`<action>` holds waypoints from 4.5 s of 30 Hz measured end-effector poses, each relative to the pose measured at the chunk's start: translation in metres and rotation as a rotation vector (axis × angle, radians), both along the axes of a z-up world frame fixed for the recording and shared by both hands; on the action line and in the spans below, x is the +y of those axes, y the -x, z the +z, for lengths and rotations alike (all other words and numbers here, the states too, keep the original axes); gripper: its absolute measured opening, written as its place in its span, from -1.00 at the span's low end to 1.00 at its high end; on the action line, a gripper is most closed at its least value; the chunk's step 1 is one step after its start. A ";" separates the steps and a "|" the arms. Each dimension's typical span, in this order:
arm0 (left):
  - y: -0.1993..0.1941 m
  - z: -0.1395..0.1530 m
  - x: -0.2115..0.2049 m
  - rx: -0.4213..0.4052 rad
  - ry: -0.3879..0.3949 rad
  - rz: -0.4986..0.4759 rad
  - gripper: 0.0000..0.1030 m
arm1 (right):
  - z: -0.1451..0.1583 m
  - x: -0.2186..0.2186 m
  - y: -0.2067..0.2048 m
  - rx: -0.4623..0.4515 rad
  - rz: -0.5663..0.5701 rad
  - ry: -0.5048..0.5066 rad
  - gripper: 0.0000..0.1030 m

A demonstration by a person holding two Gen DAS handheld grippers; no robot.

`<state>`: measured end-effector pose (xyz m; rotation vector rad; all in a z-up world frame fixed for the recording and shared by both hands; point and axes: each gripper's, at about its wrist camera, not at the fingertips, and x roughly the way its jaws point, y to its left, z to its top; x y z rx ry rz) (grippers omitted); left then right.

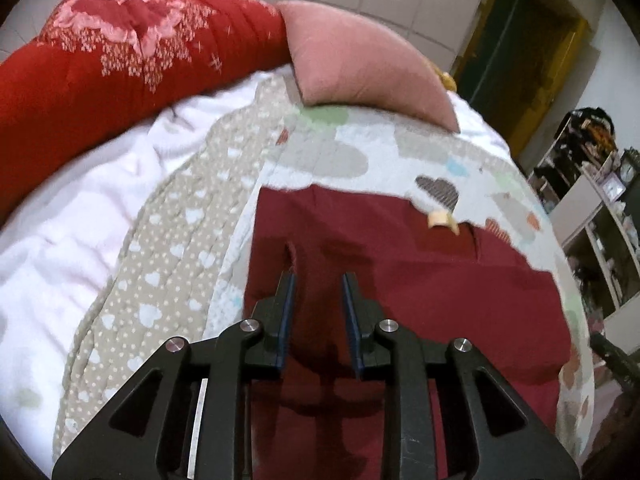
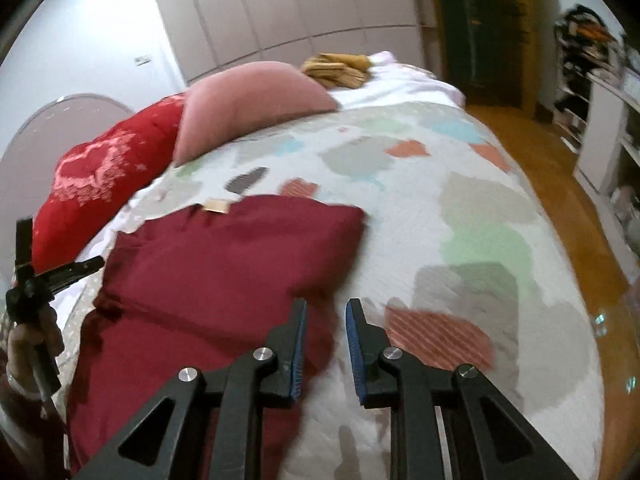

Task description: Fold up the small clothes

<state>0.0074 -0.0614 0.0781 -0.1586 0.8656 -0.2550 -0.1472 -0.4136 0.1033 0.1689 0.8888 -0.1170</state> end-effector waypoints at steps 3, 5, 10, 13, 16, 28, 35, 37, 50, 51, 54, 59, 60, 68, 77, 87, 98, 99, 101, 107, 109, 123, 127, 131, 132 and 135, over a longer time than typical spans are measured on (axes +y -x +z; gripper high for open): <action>-0.002 0.000 -0.011 -0.005 0.003 -0.016 -0.43 | -0.009 0.031 -0.029 -0.001 0.091 0.051 -0.65; -0.007 -0.008 -0.019 0.011 -0.009 -0.032 -0.29 | -0.019 0.042 -0.046 0.015 0.113 0.095 -0.65; -0.029 -0.044 -0.026 0.097 -0.075 -0.025 -0.29 | -0.053 0.017 -0.066 0.110 0.014 0.198 -0.65; -0.027 -0.045 -0.029 0.053 -0.095 -0.031 -0.28 | -0.063 -0.012 -0.063 0.096 -0.042 0.072 -0.65; -0.022 -0.043 -0.031 0.042 -0.121 -0.038 -0.28 | -0.055 -0.015 -0.057 0.102 -0.056 0.069 -0.64; 0.022 -0.030 -0.018 -0.004 -0.183 -0.029 -0.28 | -0.038 0.032 -0.020 0.103 0.048 0.110 -0.59; 0.036 -0.028 -0.007 0.016 -0.160 -0.016 -0.28 | -0.063 0.026 -0.028 0.147 0.025 0.108 -0.57; 0.041 -0.026 -0.004 0.020 -0.152 -0.011 -0.28 | -0.060 0.027 -0.028 0.154 0.019 0.109 -0.56; 0.044 -0.024 0.013 0.069 -0.042 0.015 -0.28 | -0.032 0.040 -0.007 0.106 0.020 0.053 -0.17; 0.041 -0.024 0.014 0.072 -0.031 0.019 -0.28 | -0.033 0.043 -0.007 0.107 0.027 0.059 -0.17; 0.030 -0.026 0.016 0.076 -0.008 0.039 -0.28 | -0.039 0.046 -0.011 0.118 0.035 0.076 -0.16; 0.013 -0.044 0.017 0.122 -0.035 0.062 0.02 | -0.054 0.039 -0.016 0.146 0.000 0.108 -0.16; 0.012 -0.047 0.019 0.129 -0.041 0.073 0.12 | -0.055 0.038 -0.016 0.143 0.002 0.109 -0.15; 0.035 -0.044 0.039 0.121 -0.009 0.065 0.20 | -0.047 0.036 -0.005 0.134 -0.007 0.099 -0.08; 0.090 -0.037 0.061 0.134 -0.010 0.041 0.19 | -0.046 0.053 0.045 0.161 0.012 -0.018 -0.07; 0.167 -0.039 0.067 0.163 -0.077 -0.016 0.19 | -0.057 0.073 0.120 0.214 0.012 -0.022 -0.06; 0.223 -0.049 0.079 0.197 -0.074 -0.051 0.20 | -0.057 0.086 0.184 0.223 0.041 -0.077 0.01; 0.225 -0.050 0.080 0.203 -0.071 -0.054 0.20 | -0.058 0.086 0.190 0.219 0.036 -0.095 0.01; 0.228 -0.051 0.082 0.211 -0.060 -0.054 0.20 | -0.058 0.084 0.199 0.219 0.026 -0.149 0.01; 0.242 -0.056 0.089 0.225 -0.040 -0.083 0.20 | -0.070 0.088 0.219 0.253 0.037 -0.278 0.01; 0.245 -0.060 0.092 0.240 -0.033 -0.087 0.20 | -0.077 0.090 0.224 0.277 0.036 -0.279 0.01; 0.264 -0.066 0.102 0.296 -0.063 -0.151 0.19 | -0.097 0.109 0.224 0.310 0.072 -0.350 0.01; 0.264 -0.071 0.101 0.307 -0.075 -0.140 0.19 | -0.100 0.113 0.220 0.317 0.081 -0.346 0.01; 0.264 -0.077 0.098 0.310 -0.088 -0.133 0.19 | -0.101 0.117 0.218 0.317 0.083 -0.346 0.01; 0.263 -0.079 0.096 0.312 -0.095 -0.132 0.19 | -0.102 0.117 0.217 0.317 0.084 -0.344 0.01; 0.262 -0.084 0.090 0.311 -0.114 -0.133 0.19 | -0.104 0.117 0.216 0.320 0.079 -0.345 0.01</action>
